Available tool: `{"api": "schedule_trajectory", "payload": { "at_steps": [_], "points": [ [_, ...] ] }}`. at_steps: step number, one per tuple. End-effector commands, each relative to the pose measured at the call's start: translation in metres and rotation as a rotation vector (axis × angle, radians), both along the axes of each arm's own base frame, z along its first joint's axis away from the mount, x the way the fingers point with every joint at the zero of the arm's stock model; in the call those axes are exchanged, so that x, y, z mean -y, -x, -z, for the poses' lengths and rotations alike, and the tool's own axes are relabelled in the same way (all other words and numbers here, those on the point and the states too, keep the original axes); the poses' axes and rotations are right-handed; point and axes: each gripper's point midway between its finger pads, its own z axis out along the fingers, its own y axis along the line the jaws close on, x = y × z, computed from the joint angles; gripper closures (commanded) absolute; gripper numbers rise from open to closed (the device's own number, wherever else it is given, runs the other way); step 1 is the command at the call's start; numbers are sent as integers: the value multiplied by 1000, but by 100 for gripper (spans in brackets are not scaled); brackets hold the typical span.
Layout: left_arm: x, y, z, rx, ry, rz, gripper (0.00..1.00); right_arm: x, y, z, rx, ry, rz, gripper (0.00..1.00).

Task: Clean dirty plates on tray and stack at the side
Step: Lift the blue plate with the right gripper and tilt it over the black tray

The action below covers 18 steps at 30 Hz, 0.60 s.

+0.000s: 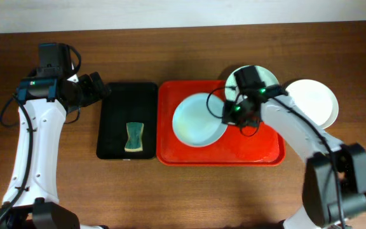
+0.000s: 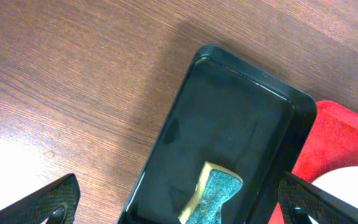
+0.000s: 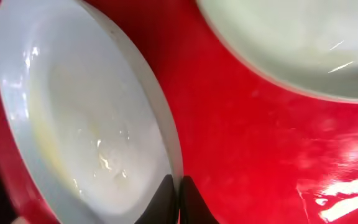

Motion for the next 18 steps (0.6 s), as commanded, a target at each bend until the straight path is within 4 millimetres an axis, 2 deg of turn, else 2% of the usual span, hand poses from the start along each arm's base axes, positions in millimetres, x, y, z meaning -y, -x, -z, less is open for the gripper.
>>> {"api": "schedule_trajectory", "payload": {
  "at_steps": [1, 10, 15, 18],
  "points": [
    [-3, -1, -4, 10, 0, -16, 1, -7, -12, -37, 89, -38, -19, 96],
    [-3, -1, -4, 10, 0, -16, 1, -61, -43, -55, 261, -72, 46, 96],
    [-3, -1, -4, 10, 0, -16, 1, -107, -56, -57, 414, -30, 0, 96],
    [-3, -1, -4, 10, 0, -16, 1, -125, -59, -58, 488, 11, -9, 96]
  ]
}}
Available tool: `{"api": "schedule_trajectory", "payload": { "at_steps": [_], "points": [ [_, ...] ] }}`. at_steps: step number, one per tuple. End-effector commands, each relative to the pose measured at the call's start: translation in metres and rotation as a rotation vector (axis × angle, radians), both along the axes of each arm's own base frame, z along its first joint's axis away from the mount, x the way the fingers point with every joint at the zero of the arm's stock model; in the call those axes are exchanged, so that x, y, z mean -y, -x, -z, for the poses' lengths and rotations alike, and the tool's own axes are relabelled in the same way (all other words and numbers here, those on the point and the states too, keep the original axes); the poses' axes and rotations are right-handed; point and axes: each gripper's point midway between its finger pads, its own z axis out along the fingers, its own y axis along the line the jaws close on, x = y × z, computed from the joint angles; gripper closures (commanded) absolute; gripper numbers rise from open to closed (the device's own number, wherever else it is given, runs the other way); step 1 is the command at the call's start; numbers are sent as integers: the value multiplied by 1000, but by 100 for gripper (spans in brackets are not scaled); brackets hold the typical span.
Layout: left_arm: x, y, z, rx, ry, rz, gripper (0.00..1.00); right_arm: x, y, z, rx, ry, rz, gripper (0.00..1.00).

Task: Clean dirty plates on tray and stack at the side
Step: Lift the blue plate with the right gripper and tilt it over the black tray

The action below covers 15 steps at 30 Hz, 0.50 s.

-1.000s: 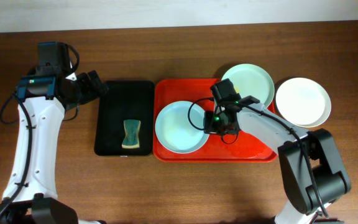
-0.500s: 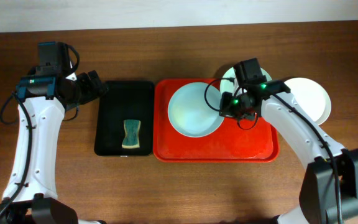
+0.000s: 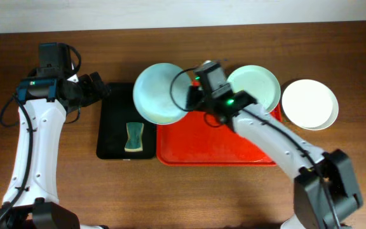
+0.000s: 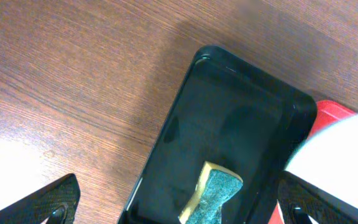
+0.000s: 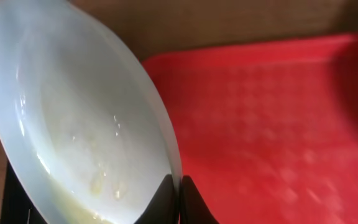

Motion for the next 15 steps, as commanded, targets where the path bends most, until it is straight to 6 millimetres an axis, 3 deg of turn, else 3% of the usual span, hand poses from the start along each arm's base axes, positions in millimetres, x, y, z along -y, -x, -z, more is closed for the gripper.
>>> {"api": "schedule_trajectory", "payload": {
  "at_steps": [1, 7, 15],
  "points": [
    [-3, -1, -4, 10, 0, -16, 1, -16, -10, -4, 115, 78, 59, 96],
    [-3, -1, -4, 10, 0, -16, 1, -29, -16, -22, 251, 122, 99, 96],
    [-3, -1, -4, 10, 0, -16, 1, -49, -37, -64, 503, 200, -75, 96]
  ]
}}
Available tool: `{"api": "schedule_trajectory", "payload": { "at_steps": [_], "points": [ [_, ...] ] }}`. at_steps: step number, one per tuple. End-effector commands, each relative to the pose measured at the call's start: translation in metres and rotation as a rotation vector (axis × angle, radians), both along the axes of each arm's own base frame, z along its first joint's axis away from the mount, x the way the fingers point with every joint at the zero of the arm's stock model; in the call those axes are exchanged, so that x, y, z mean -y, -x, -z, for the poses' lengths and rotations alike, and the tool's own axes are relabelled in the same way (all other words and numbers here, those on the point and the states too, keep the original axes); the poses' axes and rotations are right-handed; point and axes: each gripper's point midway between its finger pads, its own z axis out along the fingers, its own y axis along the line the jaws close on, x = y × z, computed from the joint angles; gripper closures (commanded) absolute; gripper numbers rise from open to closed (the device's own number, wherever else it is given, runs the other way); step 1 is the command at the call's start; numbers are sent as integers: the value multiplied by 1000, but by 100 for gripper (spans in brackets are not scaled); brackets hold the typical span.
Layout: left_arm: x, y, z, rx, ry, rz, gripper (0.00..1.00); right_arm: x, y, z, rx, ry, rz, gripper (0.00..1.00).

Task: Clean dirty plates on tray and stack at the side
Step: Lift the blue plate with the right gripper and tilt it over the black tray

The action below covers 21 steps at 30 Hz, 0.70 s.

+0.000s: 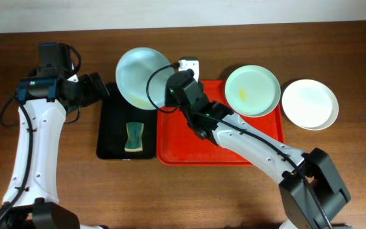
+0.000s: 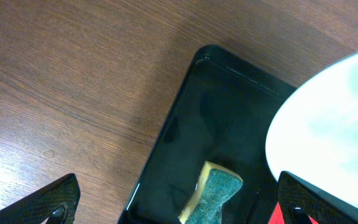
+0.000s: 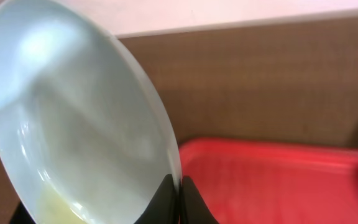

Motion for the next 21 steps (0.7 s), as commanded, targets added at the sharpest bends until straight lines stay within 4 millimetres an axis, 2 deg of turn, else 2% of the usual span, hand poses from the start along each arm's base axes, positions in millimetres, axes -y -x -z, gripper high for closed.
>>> {"api": "schedule_trajectory", "payload": {
  "at_steps": [1, 7, 11, 16, 21],
  "points": [
    [-3, -1, -4, 11, 0, -16, 1, -7, -9, -25, 149, 144, -92, 96],
    [-3, -1, -4, 11, 0, -16, 1, -20, -10, -59, 332, 301, -136, 96],
    [-3, -1, -4, 11, 0, -16, 1, -33, -4, -89, 486, 431, -132, 96],
    [-3, -1, -4, 11, 0, -16, 1, -40, 7, -136, 692, 639, -86, 96],
    [-3, -1, -4, 11, 0, -16, 1, -46, 20, -172, 828, 734, -44, 96]
  ]
}}
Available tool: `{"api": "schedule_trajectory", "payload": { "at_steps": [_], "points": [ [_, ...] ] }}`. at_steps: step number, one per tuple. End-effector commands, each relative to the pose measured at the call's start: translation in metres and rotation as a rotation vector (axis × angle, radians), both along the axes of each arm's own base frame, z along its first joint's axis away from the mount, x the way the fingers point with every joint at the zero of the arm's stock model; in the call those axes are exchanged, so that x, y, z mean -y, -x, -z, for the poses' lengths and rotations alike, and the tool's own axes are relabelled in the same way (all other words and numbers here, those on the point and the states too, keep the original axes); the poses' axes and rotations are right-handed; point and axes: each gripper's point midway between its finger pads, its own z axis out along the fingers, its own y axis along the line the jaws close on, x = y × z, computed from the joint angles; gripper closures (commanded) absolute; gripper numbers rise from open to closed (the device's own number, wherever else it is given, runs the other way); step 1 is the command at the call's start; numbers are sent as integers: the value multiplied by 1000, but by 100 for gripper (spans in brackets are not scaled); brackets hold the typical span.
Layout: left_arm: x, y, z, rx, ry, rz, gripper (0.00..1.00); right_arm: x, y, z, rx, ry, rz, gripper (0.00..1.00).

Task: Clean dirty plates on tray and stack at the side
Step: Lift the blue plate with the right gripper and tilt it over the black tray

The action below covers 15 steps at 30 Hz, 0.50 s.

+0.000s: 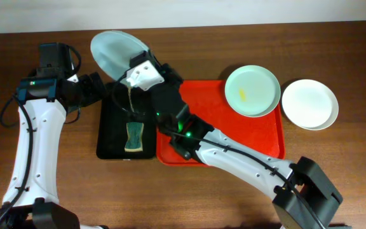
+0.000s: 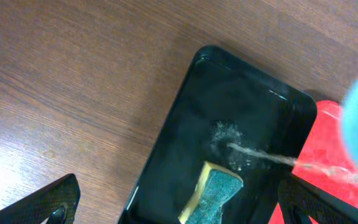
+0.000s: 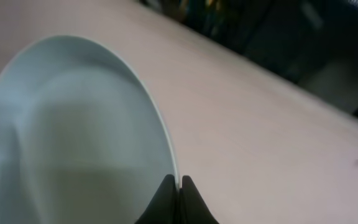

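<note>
My right gripper (image 3: pixel 178 186) is shut on the rim of a pale green plate (image 1: pixel 114 53), held tilted steeply above the back of the black basin (image 1: pixel 107 143). A thin stream of liquid (image 2: pixel 260 157) runs from the plate into the basin, splashing near the green-and-yellow sponge (image 2: pixel 213 191). In the right wrist view the plate (image 3: pixel 73 137) fills the left side. A second pale green plate (image 1: pixel 253 90) with a yellow smear sits at the back right of the red tray (image 1: pixel 234 137). My left gripper (image 2: pixel 179 208) hangs open over the basin's left edge, holding nothing.
A white plate (image 1: pixel 309 104) lies on the wooden table to the right of the red tray. The black basin stands just left of the tray. A pale wall runs along the table's far edge.
My right gripper has carried the plate further left and tipped it steeper. Liquid now pours from it into the black basin. The left arm has stayed put.
My right gripper first pinched the rim of the plate lying in the red tray. It then held the plate raised over the tray's back left corner, then over the basin's back edge. Now the plate is tilted and draining into the basin.
</note>
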Motion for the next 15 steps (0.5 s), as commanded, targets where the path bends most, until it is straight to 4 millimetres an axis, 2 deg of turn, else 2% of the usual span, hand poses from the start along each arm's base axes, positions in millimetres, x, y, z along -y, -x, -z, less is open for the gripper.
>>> {"api": "schedule_trajectory", "payload": {
  "at_steps": [1, 5, 15],
  "points": [
    [-3, -1, -4, 11, 0, -16, 1, 4, 7, -25, 99, 136, 73, 96],
    [-3, -1, -4, 11, 0, -16, 1, -1, 15, -35, 136, 125, 64, 96],
    [-3, -1, -4, 11, 0, -16, 1, -4, 18, -36, 148, 165, 61, 96]
  ]
}}
